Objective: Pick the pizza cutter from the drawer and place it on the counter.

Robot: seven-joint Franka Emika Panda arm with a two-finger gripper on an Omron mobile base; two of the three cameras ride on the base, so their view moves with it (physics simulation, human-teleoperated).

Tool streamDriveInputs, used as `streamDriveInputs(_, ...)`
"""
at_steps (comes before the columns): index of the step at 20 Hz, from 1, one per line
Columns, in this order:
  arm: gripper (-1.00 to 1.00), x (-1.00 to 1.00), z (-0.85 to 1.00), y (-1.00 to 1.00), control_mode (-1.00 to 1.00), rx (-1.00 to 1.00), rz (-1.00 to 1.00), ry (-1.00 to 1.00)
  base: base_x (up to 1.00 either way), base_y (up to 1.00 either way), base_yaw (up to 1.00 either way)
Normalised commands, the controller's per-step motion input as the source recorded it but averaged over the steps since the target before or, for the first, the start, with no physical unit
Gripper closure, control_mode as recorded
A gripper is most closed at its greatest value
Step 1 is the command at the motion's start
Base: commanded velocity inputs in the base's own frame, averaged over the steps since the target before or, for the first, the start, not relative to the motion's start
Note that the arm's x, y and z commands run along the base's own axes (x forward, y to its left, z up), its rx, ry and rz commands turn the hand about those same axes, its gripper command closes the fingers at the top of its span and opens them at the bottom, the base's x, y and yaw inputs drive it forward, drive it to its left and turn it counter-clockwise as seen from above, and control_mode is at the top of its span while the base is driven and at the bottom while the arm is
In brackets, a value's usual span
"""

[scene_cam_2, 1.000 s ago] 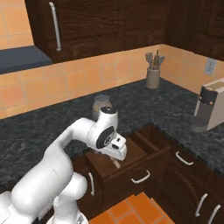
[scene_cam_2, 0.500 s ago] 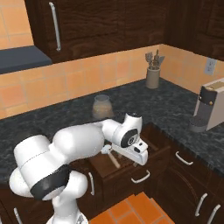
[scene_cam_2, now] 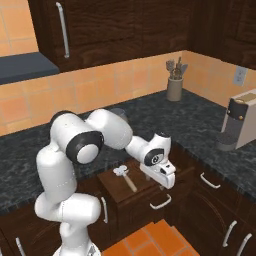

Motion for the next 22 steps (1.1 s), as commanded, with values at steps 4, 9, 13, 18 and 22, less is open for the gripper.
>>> streamDriveInputs(4,-1.00,-0.07,-0.77,-0.41,-1.00,0.00,-0.04,0.00,0.00,0.00,0.00)
streamDriveInputs(9,-1.00,-0.96,-0.73,-0.92,-1.00,0.00,0.00,0.00,0.00,0.00,0.00)
streamDriveInputs(13,-1.00,-1.00,-0.20,-1.00,-1.00,0.00,0.00,0.01,0.00,0.00,0.00)
streamDriveInputs(18,-1.00,-0.41,0.84,0.21,-1.00,0.00,0.05,-0.14,0.00,0.00,0.00)
streamDriveInputs(22,-1.00,0.04,1.00,0.99,-1.00,-0.06,0.27,-0.18,0.00,0.00,0.00)
